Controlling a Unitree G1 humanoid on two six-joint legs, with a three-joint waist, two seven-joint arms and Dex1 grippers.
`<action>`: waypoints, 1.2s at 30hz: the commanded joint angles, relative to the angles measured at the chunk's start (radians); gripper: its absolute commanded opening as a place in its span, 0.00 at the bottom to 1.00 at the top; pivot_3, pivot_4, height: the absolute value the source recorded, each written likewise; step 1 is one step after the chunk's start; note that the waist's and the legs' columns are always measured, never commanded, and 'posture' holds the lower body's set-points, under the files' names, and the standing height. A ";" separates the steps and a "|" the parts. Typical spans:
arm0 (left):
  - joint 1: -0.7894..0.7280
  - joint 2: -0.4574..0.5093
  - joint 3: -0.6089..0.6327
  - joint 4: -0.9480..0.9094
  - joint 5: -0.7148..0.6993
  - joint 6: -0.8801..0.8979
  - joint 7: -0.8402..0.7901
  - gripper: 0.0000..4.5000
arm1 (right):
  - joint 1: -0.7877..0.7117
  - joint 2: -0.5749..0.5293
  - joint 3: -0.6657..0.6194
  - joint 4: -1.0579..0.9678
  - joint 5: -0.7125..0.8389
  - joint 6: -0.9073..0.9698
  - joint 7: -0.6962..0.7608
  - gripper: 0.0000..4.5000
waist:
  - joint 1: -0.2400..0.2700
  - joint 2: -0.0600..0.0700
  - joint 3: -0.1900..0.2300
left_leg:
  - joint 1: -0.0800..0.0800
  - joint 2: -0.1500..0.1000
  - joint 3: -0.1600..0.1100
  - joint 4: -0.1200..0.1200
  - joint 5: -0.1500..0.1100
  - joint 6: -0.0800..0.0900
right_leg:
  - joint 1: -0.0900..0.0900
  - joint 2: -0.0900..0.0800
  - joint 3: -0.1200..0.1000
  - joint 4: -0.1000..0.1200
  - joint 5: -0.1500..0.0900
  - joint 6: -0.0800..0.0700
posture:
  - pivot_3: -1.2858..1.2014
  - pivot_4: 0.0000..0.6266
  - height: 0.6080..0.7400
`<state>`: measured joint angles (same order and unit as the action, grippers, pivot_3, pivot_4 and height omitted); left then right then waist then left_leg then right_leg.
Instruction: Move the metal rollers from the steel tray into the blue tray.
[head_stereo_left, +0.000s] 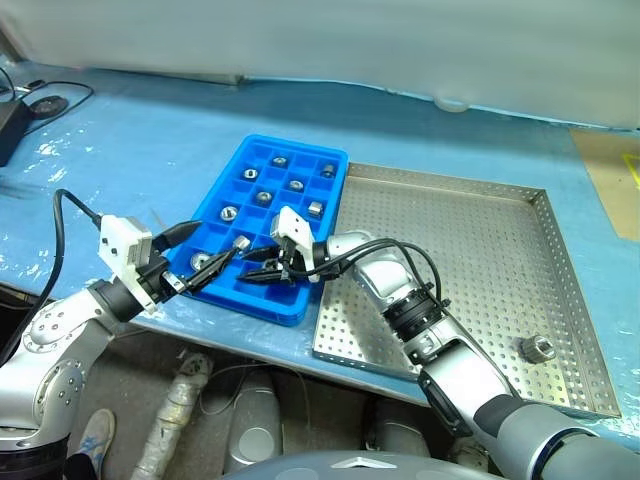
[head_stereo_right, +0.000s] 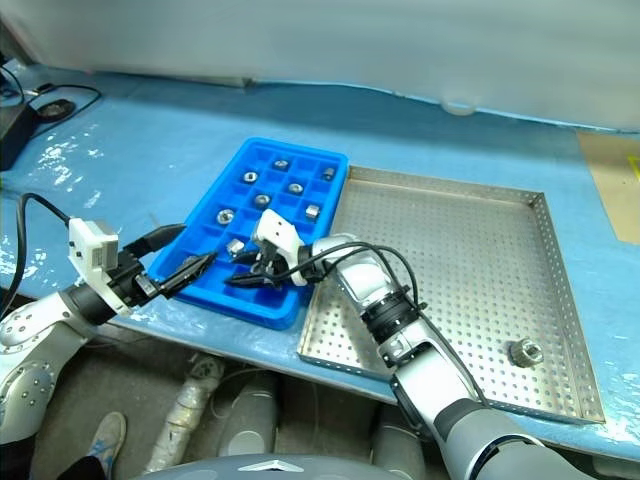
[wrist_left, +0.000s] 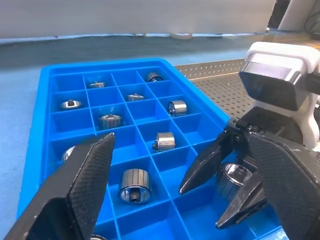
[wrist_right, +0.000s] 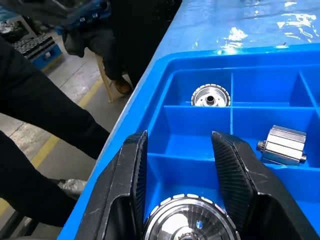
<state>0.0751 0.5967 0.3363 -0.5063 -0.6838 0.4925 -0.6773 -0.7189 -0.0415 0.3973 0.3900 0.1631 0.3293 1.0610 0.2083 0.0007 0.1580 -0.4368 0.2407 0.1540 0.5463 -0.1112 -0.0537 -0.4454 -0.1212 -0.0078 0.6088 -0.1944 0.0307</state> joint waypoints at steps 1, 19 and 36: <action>-0.021 0.009 -0.016 -0.005 0.003 -0.010 -0.008 1.00 | 0.023 0.015 -0.002 -0.059 0.026 0.023 0.005 0.70 | 0.000 0.000 0.000 | 0.000 0.000 0.000 0.000 0.000 0.000 | 0.000 0.000 0.000 0.000 0.000 0.000 | 0.67 0.24 1.00; -0.139 0.012 -0.096 0.078 0.011 -0.010 -0.054 1.00 | 0.036 -0.127 -0.052 -0.129 0.026 0.054 0.034 0.84 | -0.002 0.000 0.000 | 0.004 0.001 -0.003 0.000 0.003 -0.005 | 0.004 0.003 0.000 0.004 0.000 -0.001 | 0.64 0.24 1.00; -0.239 -0.064 -0.239 0.147 0.059 -0.029 -0.080 1.00 | -0.015 -0.299 -0.258 -0.015 0.017 -0.062 -0.080 0.84 | -0.009 0.000 0.000 | 0.015 0.002 -0.003 0.001 0.003 -0.005 | 0.008 0.008 0.007 0.005 0.002 -0.005 | 0.58 0.24 1.00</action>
<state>-0.1417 0.5427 0.1304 -0.3592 -0.6346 0.4837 -0.7387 -0.7371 -0.3204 0.1879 0.3920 0.1772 0.2931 1.0059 0.1990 0.0003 0.1578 -0.4221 0.2420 0.1515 0.5471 -0.1078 -0.0591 -0.4374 -0.1136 -0.0005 0.6138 -0.1927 0.0261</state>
